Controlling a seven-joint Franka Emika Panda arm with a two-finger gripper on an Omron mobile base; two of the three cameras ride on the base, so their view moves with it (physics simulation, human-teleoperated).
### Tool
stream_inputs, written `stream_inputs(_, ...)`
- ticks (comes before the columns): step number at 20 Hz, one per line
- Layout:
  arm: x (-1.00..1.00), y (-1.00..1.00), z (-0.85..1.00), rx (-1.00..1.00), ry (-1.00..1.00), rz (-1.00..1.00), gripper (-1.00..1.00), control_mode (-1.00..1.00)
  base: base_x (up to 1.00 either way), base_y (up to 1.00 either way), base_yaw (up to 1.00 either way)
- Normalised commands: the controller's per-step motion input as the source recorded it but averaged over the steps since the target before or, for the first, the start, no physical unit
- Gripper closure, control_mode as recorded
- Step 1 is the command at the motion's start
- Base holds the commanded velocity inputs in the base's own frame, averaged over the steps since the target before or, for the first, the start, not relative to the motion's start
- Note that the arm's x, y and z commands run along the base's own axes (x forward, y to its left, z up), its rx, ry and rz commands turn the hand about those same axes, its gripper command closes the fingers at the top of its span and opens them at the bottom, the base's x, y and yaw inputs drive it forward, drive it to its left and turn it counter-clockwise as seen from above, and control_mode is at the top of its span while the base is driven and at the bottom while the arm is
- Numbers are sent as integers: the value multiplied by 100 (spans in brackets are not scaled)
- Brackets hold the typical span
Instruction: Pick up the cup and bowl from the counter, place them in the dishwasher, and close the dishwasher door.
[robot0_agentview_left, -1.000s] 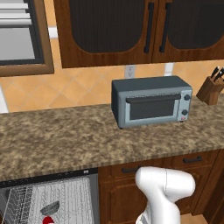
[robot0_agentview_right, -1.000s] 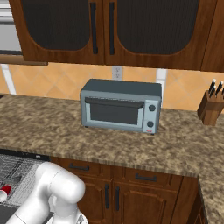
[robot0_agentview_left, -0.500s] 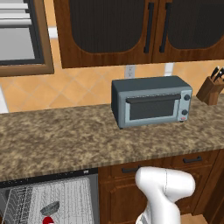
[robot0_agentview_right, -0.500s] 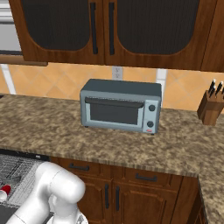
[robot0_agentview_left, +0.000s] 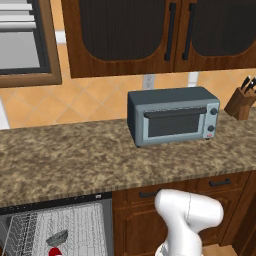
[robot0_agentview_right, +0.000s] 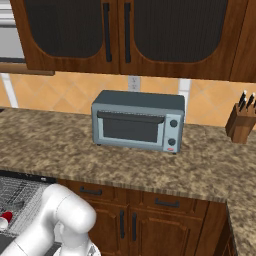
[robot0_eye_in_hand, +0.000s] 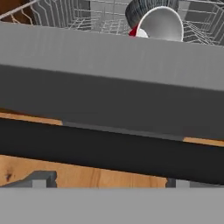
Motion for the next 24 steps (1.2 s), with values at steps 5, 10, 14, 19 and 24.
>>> stream_inputs(5,77,-6,-100,-17,-26,-3,-100,-100,0,0,0)
stream_inputs(10,88,-34,-98,-5,-21,-8,-100,-100,0,0,0)
stream_inputs(14,86,-56,-77,0,-28,-11,-100,-100,0,0,0)
stream_inputs(19,100,-45,-39,6,-37,-8,-100,-100,0,0,0)
stream_inputs(24,100,-45,-39,4,-25,-7,-100,-100,0,0,0)
